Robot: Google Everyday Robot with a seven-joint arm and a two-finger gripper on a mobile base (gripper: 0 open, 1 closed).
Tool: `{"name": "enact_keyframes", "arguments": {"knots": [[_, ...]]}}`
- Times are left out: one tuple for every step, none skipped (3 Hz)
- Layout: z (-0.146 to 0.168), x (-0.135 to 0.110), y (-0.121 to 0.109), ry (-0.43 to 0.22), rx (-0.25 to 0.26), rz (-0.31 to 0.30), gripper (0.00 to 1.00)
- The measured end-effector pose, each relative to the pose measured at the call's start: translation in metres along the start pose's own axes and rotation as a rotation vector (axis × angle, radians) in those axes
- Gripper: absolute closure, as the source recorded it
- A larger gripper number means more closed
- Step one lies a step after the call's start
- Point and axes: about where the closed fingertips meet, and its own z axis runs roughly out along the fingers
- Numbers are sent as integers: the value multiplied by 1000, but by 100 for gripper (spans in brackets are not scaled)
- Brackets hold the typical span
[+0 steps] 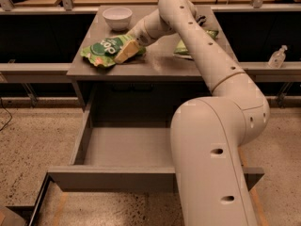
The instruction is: Place green rice chip bag into top drawer
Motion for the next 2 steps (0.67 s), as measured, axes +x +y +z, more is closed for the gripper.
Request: {"name": "enact_keyframes", "arguments": {"knots": [[-9, -11, 2, -5, 22, -25, 89], [-32, -26, 12, -2, 34, -63, 100]]}}
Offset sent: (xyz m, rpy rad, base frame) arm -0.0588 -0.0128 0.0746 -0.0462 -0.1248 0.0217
